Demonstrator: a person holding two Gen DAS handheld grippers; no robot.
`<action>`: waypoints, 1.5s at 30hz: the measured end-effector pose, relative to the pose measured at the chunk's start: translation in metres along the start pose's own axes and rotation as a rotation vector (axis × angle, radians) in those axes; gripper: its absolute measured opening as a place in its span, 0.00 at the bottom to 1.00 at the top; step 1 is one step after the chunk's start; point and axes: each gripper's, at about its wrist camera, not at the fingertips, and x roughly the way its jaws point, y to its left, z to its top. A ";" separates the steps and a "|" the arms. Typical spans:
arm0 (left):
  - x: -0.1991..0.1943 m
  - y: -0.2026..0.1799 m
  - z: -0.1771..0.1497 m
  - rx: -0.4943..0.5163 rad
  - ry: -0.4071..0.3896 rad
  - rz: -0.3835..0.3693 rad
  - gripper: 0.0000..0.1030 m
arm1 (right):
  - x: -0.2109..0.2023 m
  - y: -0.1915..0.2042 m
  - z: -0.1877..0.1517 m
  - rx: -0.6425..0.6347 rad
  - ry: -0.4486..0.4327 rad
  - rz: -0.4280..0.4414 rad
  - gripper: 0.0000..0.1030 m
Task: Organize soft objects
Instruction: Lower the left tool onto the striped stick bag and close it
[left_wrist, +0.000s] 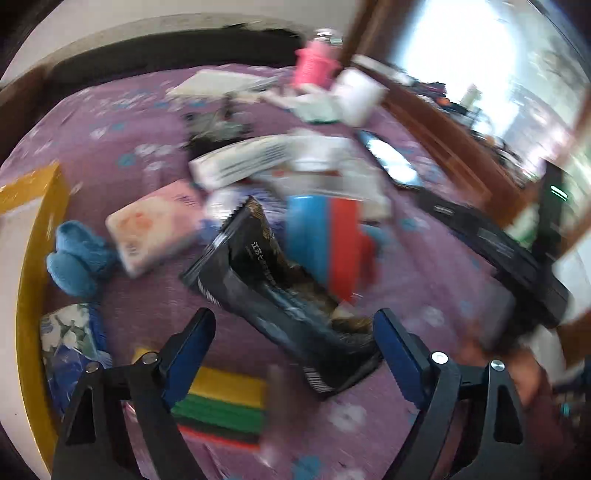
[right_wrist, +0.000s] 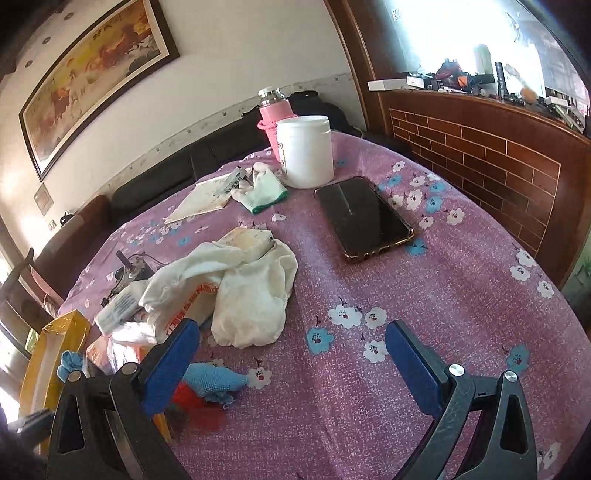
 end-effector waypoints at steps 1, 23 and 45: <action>-0.010 -0.003 -0.004 0.023 -0.023 0.008 0.84 | 0.001 0.000 0.000 0.002 0.004 0.001 0.99; 0.003 -0.004 -0.032 0.191 0.042 0.158 0.76 | 0.012 -0.005 -0.004 0.022 0.064 0.005 0.99; -0.007 0.014 -0.050 0.061 0.056 0.178 0.48 | 0.016 -0.006 -0.004 0.030 0.083 0.010 0.99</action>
